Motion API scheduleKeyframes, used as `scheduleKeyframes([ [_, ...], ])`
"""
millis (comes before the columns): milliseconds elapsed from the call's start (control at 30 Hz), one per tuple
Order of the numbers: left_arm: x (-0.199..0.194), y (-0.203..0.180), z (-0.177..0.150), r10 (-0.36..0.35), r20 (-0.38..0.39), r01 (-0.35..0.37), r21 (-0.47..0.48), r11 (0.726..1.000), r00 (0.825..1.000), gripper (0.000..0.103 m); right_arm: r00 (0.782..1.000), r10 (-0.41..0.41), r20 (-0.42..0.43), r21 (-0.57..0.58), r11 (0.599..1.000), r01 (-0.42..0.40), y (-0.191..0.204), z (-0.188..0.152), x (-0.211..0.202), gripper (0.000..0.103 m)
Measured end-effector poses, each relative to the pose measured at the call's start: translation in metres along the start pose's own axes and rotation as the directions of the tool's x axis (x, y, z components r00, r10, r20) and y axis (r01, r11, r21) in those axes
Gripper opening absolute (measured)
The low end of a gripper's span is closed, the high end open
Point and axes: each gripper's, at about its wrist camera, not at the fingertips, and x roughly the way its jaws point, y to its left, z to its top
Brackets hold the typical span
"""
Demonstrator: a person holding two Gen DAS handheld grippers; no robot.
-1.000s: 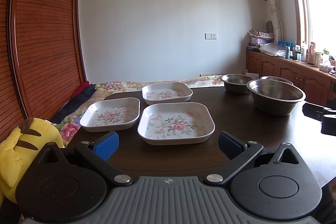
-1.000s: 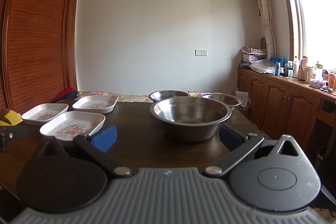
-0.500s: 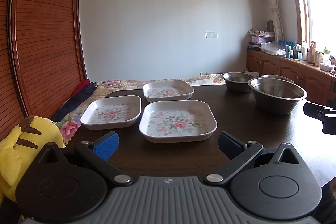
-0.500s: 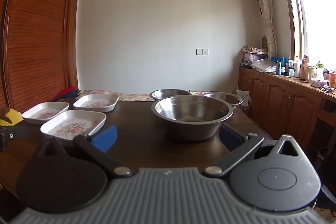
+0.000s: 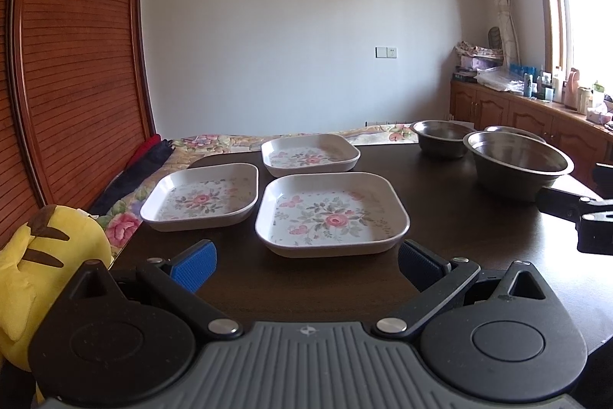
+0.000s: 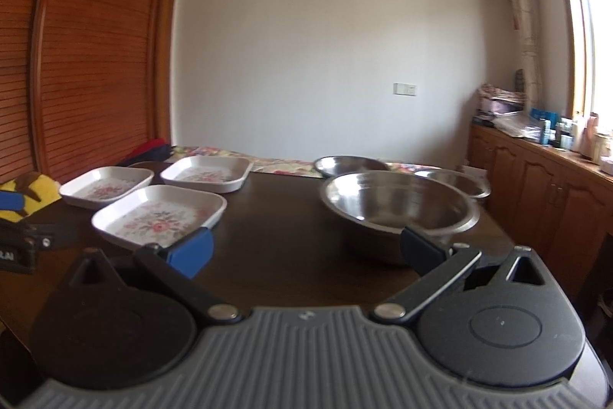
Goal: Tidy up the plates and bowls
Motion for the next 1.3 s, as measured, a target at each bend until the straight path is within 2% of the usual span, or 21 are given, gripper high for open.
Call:
scheduleKeyframes([
  [200,0.018,0.011,0.006,0.007,-0.015,-0.007,0.002,1.0,1.0,0.102,0.997,0.069,-0.027,-0.003,0.998,-0.069,0.007,0.013,0.023,0.103],
  [400,0.031,0.026,0.013,-0.011,-0.033,0.011,-0.007,1.0,0.999,0.095,0.988,0.139,-0.071,-0.011,0.99,-0.141,0.018,0.023,0.043,0.103],
  [633,0.043,0.042,0.018,-0.029,-0.05,0.028,-0.015,0.999,0.998,0.086,0.966,0.228,-0.124,-0.008,0.973,-0.231,0.026,0.031,0.065,0.103],
  [700,0.048,0.043,0.02,-0.032,-0.055,0.031,-0.009,0.999,0.998,0.086,0.96,0.245,-0.137,-0.005,0.969,-0.248,0.028,0.033,0.074,0.099],
  [733,0.051,0.044,0.02,-0.033,-0.06,0.033,-0.007,0.999,0.998,0.086,0.956,0.254,-0.144,-0.003,0.966,-0.257,0.028,0.034,0.077,0.09],
  [767,0.053,0.044,0.021,-0.034,-0.064,0.034,-0.006,0.999,0.997,0.086,0.954,0.258,-0.153,-0.004,0.965,-0.262,0.028,0.035,0.08,0.087],
  [833,0.058,0.045,0.022,-0.037,-0.066,0.037,-0.002,0.999,0.997,0.086,0.947,0.274,-0.169,0.004,0.961,-0.278,0.027,0.036,0.088,0.085],
  [967,0.068,0.048,0.024,-0.053,-0.08,0.052,-0.005,0.999,0.995,0.083,0.935,0.298,-0.194,0.004,0.953,-0.303,0.028,0.036,0.102,0.075],
  [1100,0.079,0.053,0.026,-0.074,-0.106,0.071,-0.031,0.997,0.992,0.081,0.914,0.331,-0.236,0.029,0.942,-0.334,0.028,0.035,0.117,0.067],
  [1200,0.087,0.058,0.027,-0.089,-0.132,0.081,-0.068,0.994,0.987,0.072,0.905,0.343,-0.254,0.032,0.938,-0.346,0.028,0.034,0.126,0.061],
  [1300,0.093,0.06,0.027,-0.087,-0.152,0.078,-0.069,0.995,0.985,0.063,0.899,0.348,-0.266,0.025,0.935,-0.355,0.032,0.034,0.132,0.06],
])
